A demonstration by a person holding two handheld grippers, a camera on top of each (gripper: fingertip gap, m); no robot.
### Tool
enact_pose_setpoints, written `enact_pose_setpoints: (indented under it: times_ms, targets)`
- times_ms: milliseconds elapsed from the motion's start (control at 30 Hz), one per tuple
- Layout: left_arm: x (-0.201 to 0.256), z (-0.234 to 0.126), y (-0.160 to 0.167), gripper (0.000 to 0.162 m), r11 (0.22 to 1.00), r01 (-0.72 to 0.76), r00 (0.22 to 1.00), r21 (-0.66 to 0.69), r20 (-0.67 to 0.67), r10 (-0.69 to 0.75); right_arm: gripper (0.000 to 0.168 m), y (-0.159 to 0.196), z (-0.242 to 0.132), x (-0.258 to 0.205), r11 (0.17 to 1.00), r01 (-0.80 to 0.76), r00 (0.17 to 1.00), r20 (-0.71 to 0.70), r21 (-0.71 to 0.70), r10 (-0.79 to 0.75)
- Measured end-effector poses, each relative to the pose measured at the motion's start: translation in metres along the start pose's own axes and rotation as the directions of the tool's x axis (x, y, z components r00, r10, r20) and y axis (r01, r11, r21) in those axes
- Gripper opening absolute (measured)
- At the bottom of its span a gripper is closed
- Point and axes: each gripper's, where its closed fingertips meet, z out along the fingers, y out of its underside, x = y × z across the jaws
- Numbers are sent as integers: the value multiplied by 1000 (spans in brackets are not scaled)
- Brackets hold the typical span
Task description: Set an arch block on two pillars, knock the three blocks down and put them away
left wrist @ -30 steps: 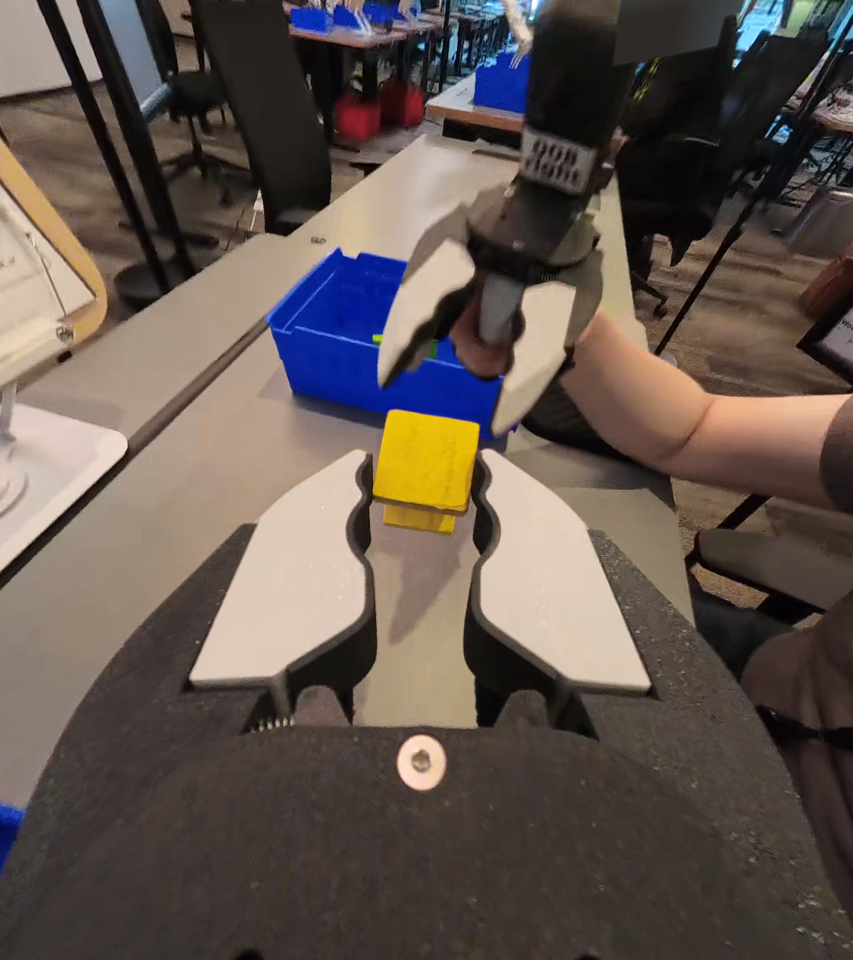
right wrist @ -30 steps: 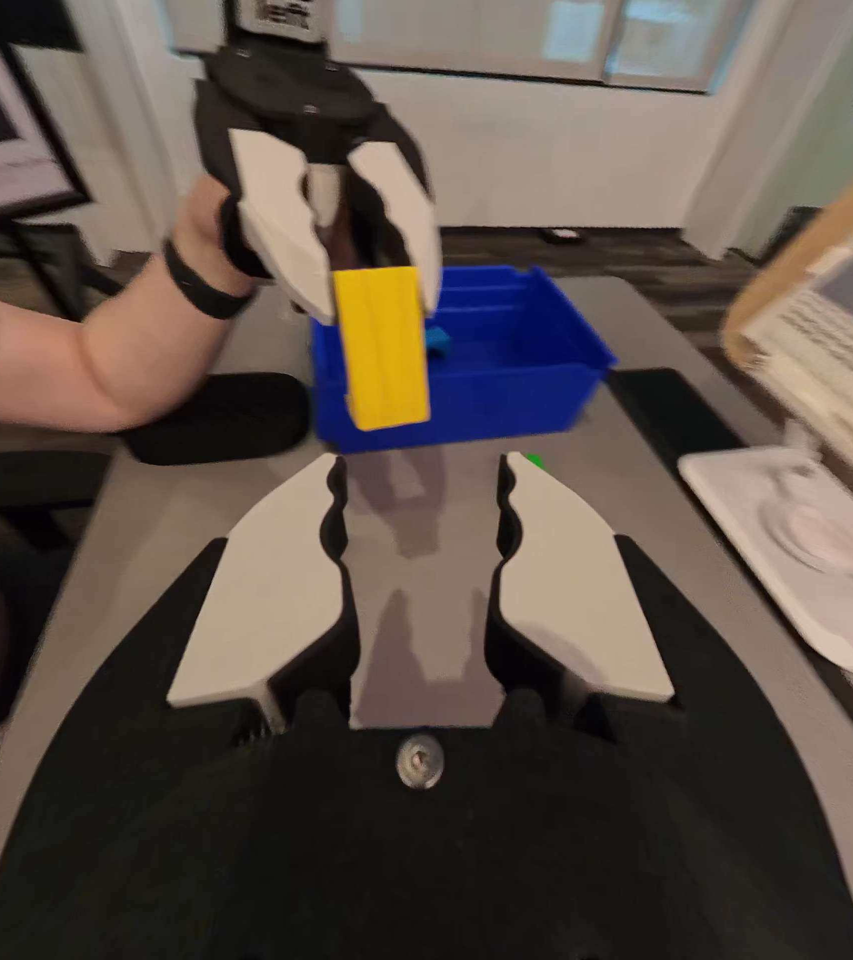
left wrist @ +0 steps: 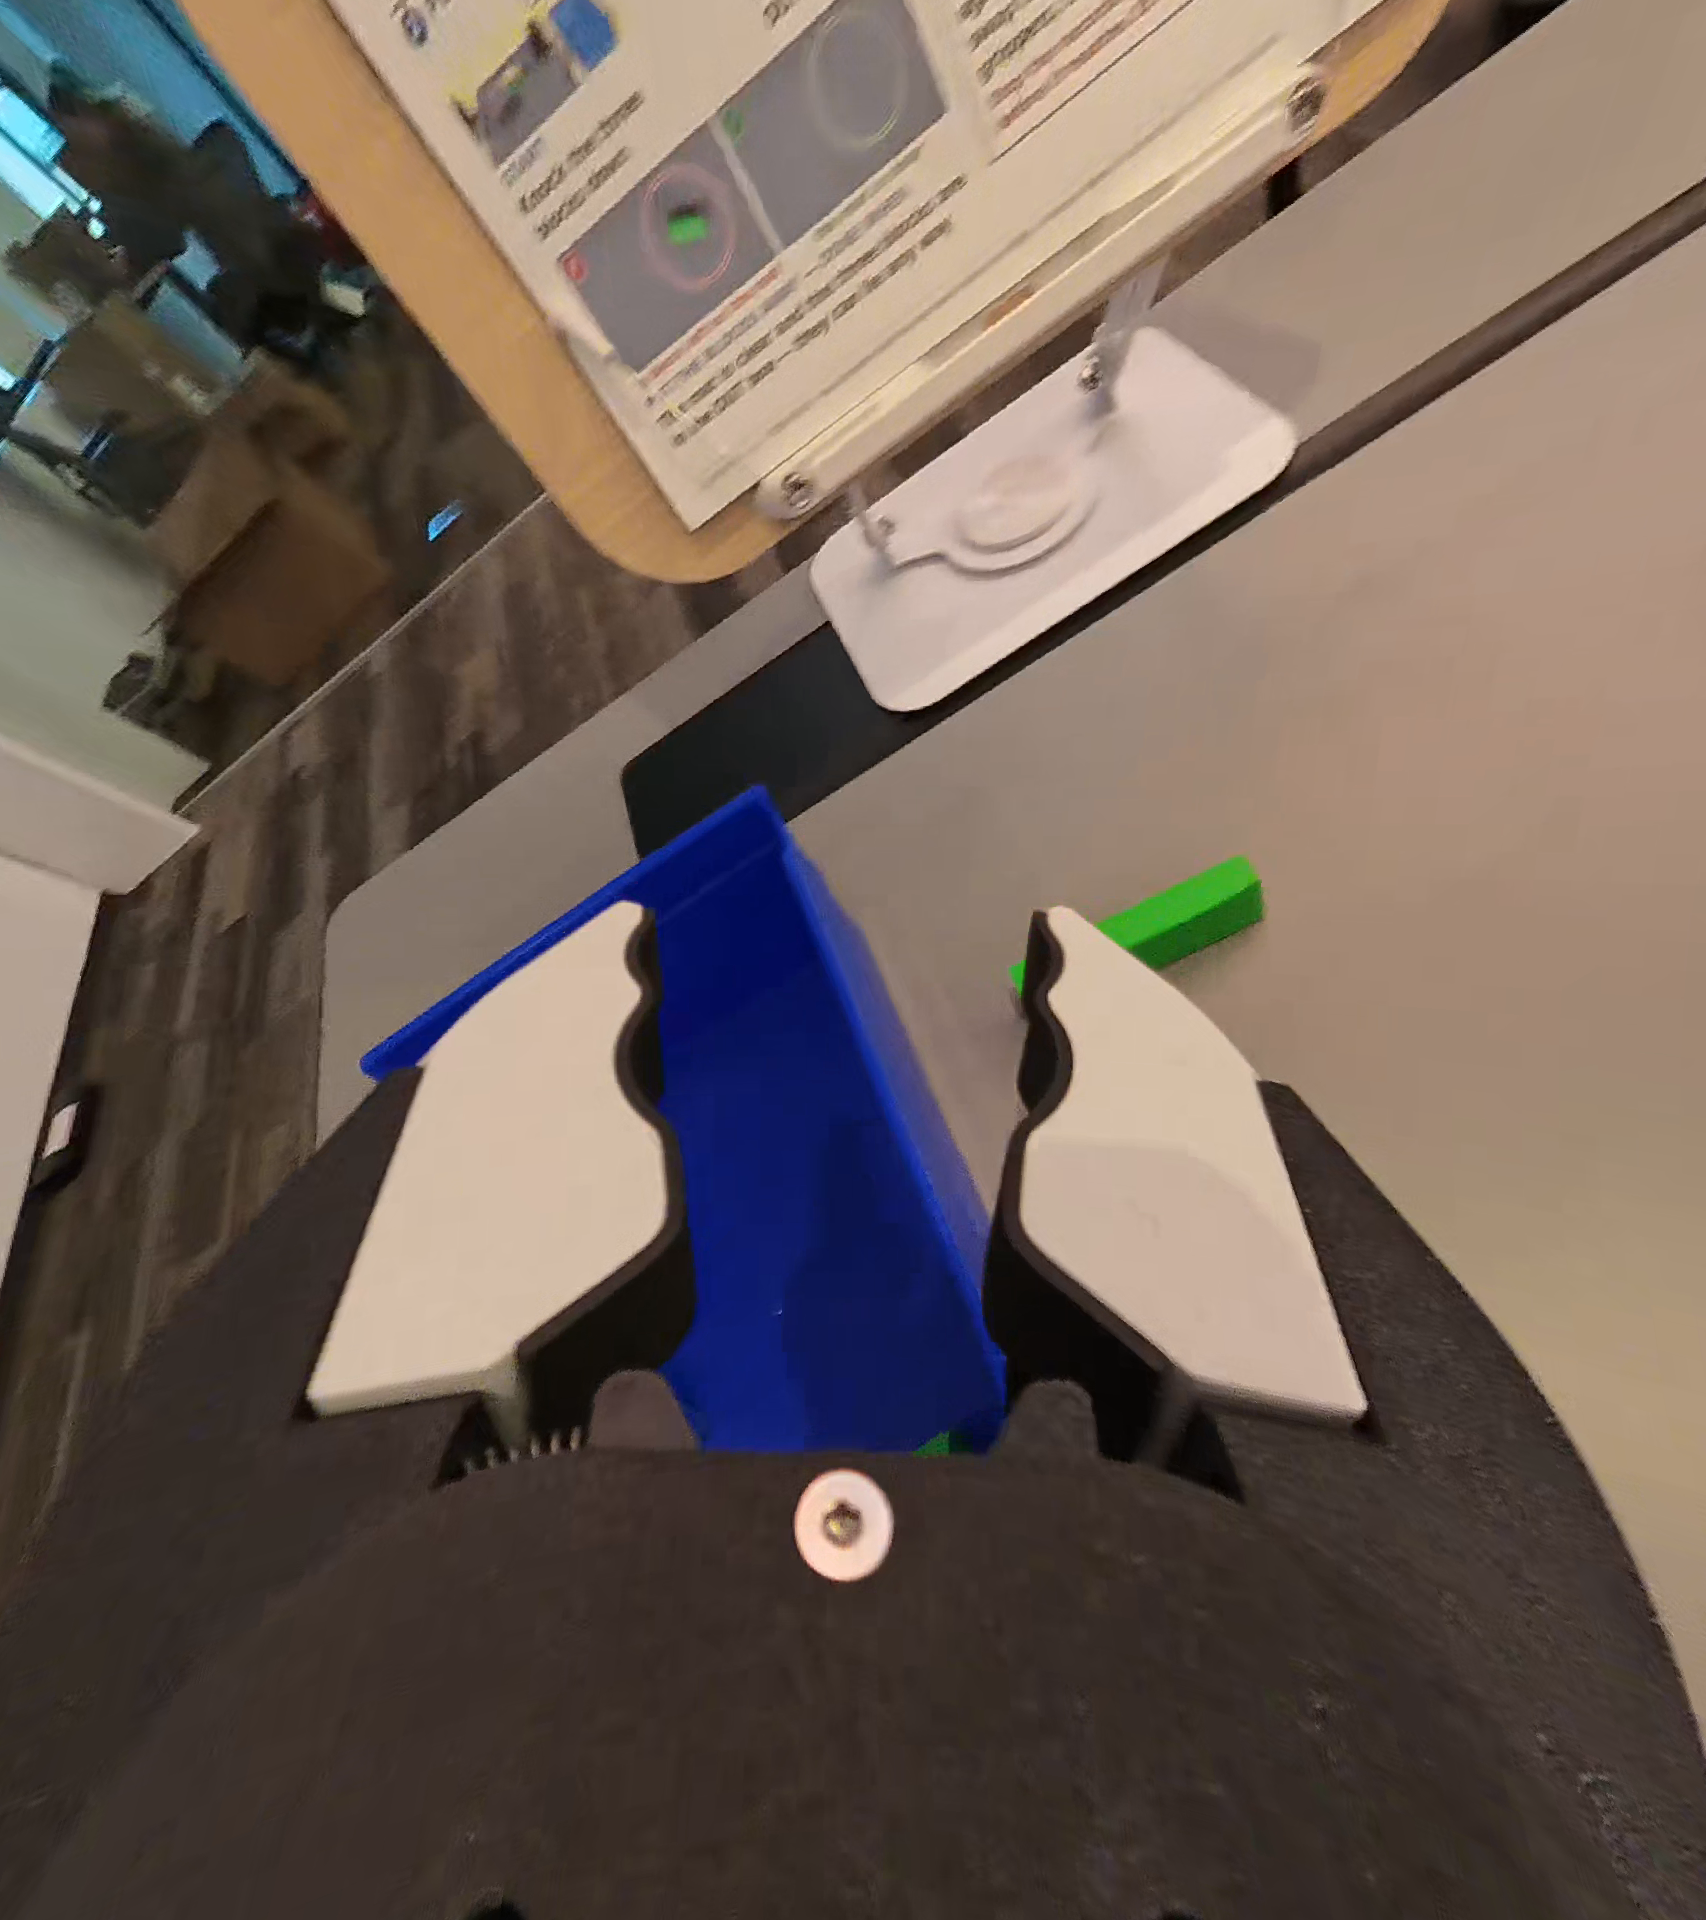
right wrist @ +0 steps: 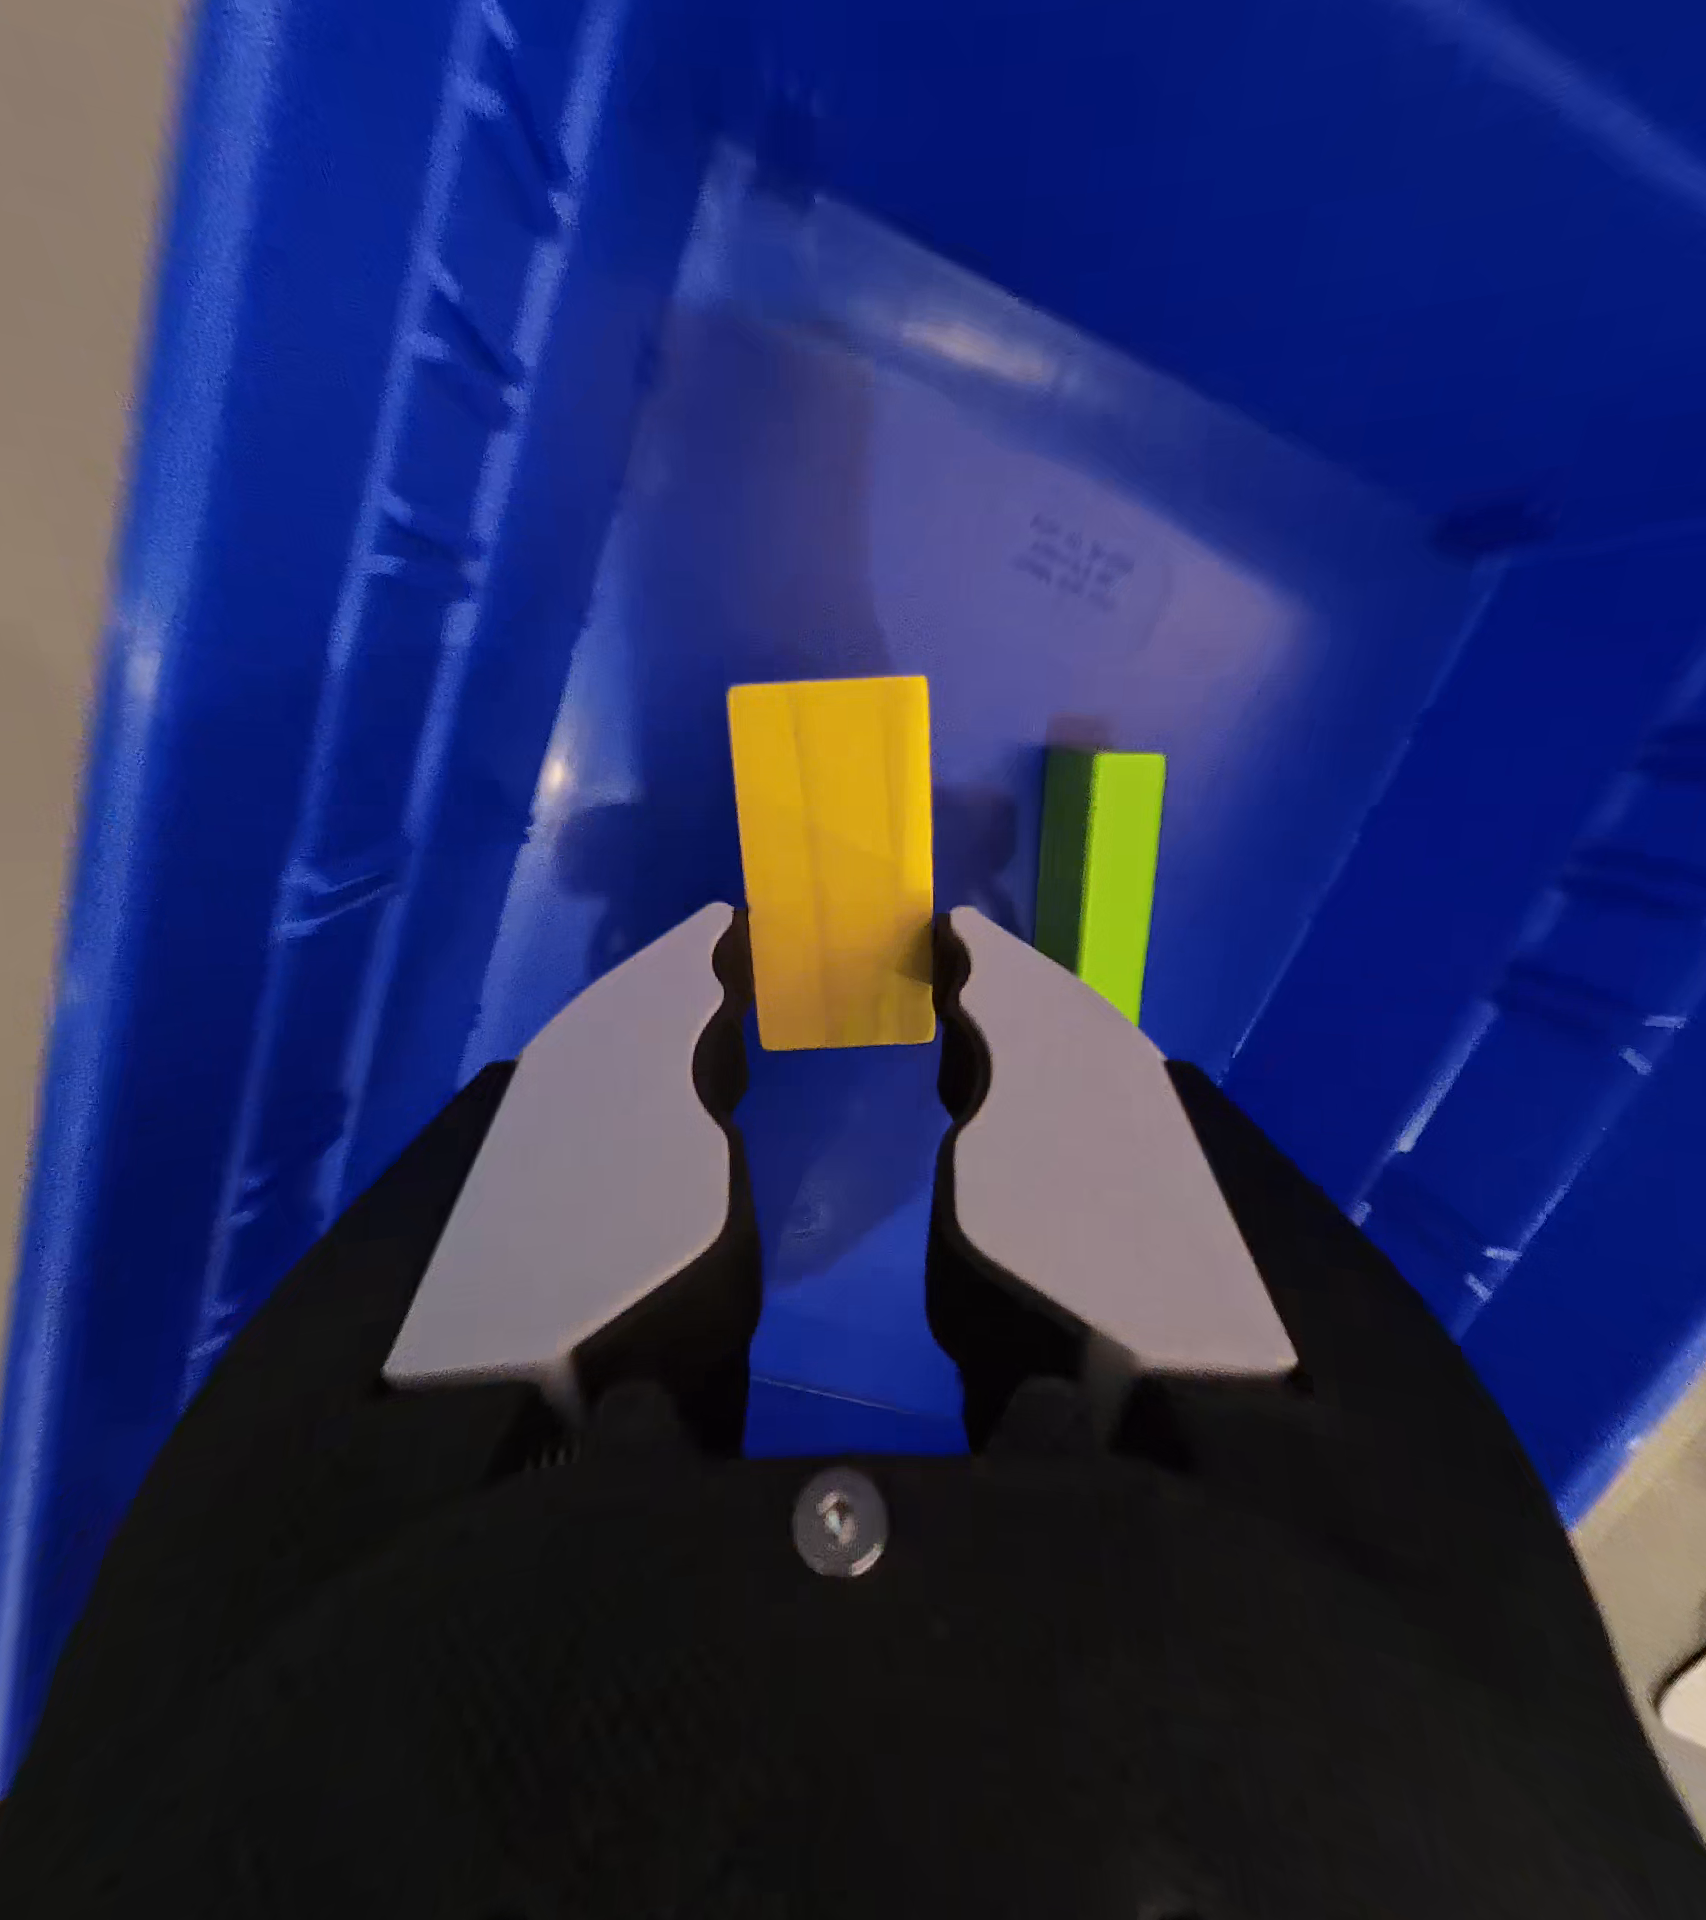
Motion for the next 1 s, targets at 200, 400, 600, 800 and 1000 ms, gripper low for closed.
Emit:
enact_pose_setpoints:
  times_ms: [200,400,600,800,1000]
  targets:
    - [0,10,11,68,998,-29,999,-57,17,30,36,19,18,4,990,13,1000,5,-137,-13]
    - [20,15,16,68,995,-59,995,-84,-84,52,39,2,0,6,998,55,998,-24,-18,-56]
    - [65,16,23,58,965,-259,907,-42,-353,228,39,-9,-28,10,992,56,998,-15,117,-55]
    - [95,50,39,45,798,-590,697,-121,-575,428,39,-18,-44,15,979,47,999,-3,197,-48]
    - [101,100,61,46,608,-764,574,-216,-657,488,41,-21,-46,12,975,77,997,6,210,-80]
